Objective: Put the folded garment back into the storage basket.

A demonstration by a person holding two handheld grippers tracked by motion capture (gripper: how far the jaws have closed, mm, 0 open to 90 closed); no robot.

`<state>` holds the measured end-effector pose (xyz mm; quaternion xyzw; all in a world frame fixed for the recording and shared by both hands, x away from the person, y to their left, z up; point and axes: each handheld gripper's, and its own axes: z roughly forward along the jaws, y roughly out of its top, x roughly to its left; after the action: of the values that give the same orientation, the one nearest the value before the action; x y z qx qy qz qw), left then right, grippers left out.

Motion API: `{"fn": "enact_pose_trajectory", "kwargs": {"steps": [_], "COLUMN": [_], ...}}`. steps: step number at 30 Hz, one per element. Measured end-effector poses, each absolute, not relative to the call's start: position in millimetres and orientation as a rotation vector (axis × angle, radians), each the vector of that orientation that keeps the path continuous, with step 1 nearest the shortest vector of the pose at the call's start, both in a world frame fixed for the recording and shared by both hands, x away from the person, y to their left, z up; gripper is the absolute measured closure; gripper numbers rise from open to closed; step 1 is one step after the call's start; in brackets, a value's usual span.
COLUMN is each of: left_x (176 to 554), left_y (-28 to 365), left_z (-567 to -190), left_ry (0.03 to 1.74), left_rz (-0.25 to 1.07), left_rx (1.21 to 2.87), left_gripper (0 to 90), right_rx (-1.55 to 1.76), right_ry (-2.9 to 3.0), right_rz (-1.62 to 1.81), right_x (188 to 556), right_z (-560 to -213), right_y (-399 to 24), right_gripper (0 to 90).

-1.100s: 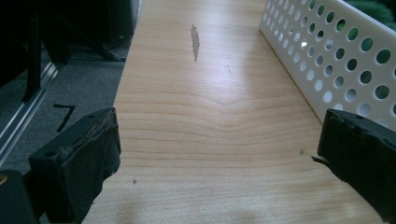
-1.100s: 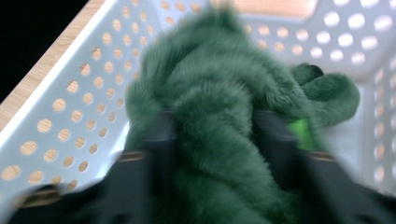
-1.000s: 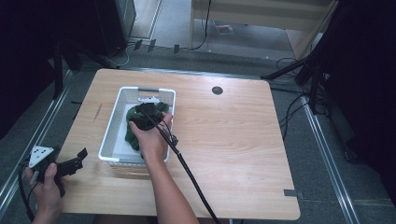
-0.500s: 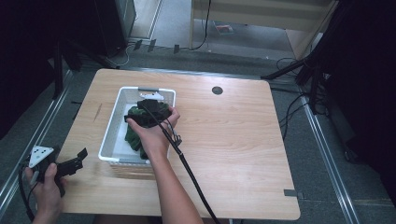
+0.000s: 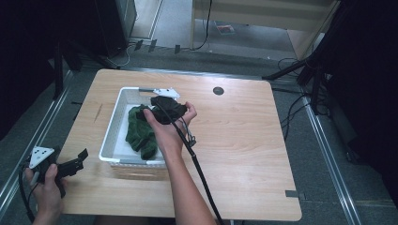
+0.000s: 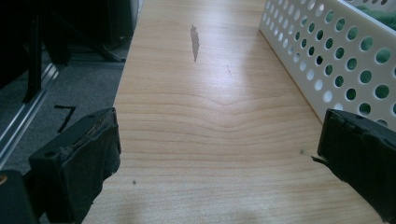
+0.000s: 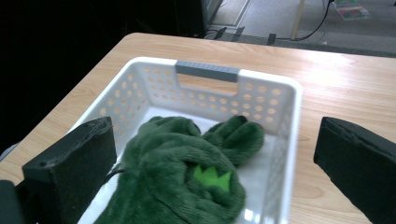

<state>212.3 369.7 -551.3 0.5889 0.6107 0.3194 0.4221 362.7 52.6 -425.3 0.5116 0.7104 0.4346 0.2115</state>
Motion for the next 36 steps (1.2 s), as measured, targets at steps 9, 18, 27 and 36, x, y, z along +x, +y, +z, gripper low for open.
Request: {"fn": "enact_pose_trajectory", "kwargs": {"steps": [9,18,27,36], "left_x": [212,212,212,212], "left_y": [369,369,369,369], "left_z": [-551,-551,-551,-551], "left_ry": [1.528,1.526,1.524,1.526], "left_rz": [0.803,0.806,0.808,0.807], "left_rx": [1.477,1.478,1.477,1.479], "left_gripper": [0.2,0.2,0.2,0.2], "right_rx": [1.419,1.432,1.460,1.470], "right_ry": [1.920,1.882,1.846,1.823], "right_rz": [1.187,1.147,1.134,1.107], "right_x": [357,351,344,337], "right_z": [-421,-424,-431,-437], "right_y": [16,-21,-53,-78], "right_gripper": [0.0,0.0,0.0,0.0]}}
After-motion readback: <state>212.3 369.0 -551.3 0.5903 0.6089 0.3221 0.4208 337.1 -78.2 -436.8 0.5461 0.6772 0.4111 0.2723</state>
